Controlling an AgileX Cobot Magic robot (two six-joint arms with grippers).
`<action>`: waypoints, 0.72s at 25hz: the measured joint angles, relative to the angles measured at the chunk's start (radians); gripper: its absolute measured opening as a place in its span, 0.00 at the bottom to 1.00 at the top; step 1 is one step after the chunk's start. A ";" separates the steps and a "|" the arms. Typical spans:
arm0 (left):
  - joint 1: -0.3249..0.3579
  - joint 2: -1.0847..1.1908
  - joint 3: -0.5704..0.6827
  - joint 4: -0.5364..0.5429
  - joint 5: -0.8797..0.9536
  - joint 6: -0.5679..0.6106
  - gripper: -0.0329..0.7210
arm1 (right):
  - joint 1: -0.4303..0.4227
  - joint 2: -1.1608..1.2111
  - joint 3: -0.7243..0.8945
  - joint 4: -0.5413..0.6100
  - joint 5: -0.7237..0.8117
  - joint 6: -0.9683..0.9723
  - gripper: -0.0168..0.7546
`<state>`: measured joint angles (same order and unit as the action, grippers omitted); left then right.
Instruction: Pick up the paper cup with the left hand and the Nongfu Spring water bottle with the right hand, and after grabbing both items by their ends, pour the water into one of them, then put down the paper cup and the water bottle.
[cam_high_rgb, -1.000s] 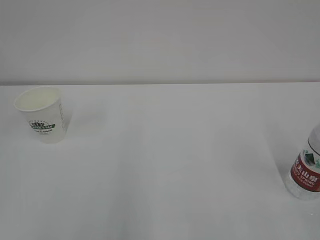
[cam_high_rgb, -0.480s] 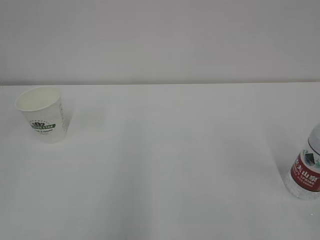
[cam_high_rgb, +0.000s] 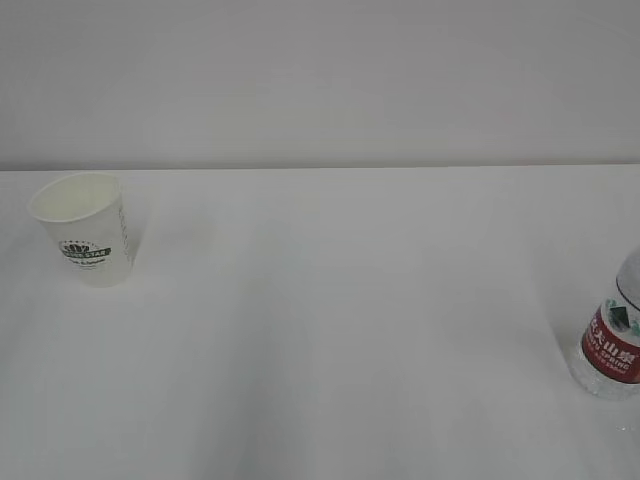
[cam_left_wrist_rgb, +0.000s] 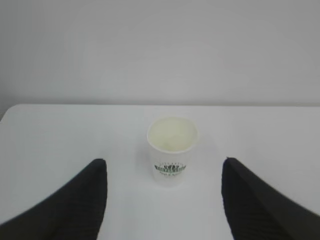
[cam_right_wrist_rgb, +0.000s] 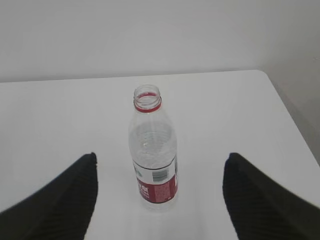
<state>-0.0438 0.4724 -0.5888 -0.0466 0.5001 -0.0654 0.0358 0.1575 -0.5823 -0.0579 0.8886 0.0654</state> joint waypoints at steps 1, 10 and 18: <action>0.000 0.018 0.000 0.000 -0.032 0.000 0.73 | 0.000 0.023 -0.001 0.000 -0.017 0.001 0.78; 0.000 0.227 0.000 0.010 -0.304 0.000 0.73 | 0.000 0.116 -0.001 0.001 -0.271 0.001 0.78; 0.000 0.420 0.000 0.012 -0.458 0.000 0.73 | 0.000 0.185 0.027 -0.018 -0.389 0.002 0.78</action>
<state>-0.0438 0.8925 -0.5888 -0.0347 0.0424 -0.0650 0.0358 0.3428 -0.5551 -0.0761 0.4997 0.0677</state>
